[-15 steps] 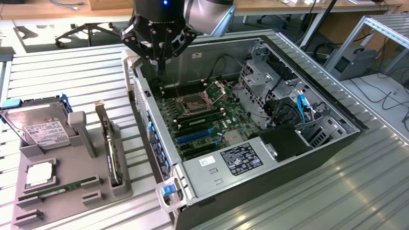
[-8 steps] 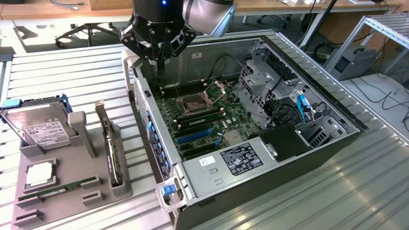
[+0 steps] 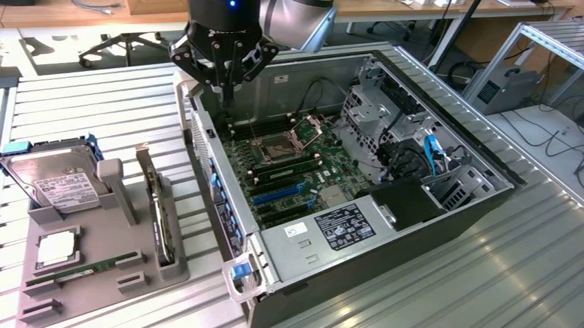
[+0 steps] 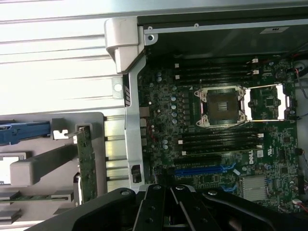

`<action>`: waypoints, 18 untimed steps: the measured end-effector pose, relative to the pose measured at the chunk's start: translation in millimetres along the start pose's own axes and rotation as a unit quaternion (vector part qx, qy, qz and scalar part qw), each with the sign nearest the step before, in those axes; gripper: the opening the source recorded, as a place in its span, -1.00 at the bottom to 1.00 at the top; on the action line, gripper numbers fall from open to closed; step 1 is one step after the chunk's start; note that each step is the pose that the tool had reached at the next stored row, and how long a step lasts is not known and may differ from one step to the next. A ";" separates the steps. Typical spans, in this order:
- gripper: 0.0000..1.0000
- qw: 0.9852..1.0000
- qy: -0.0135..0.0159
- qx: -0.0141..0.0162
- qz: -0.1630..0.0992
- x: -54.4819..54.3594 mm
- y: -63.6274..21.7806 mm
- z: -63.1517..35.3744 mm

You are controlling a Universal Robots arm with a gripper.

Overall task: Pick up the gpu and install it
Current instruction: 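Reach for the gpu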

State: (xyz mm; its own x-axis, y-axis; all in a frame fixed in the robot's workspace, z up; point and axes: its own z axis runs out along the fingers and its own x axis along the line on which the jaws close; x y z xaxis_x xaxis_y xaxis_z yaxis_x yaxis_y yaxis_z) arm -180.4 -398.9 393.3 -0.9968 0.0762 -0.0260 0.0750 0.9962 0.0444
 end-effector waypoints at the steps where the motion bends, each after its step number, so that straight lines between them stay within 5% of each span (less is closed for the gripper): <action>1: -0.79 1.000 0.000 0.000 0.000 0.2 0.0 0.0; 18: -0.79 1.000 0.000 0.000 0.000 4.7 -0.4 -0.1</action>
State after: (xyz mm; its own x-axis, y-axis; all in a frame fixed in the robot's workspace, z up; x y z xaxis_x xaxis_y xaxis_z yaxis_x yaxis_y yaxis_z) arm -185.1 -398.9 393.3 -0.9968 0.0762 -0.0260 0.0750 0.9962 0.0445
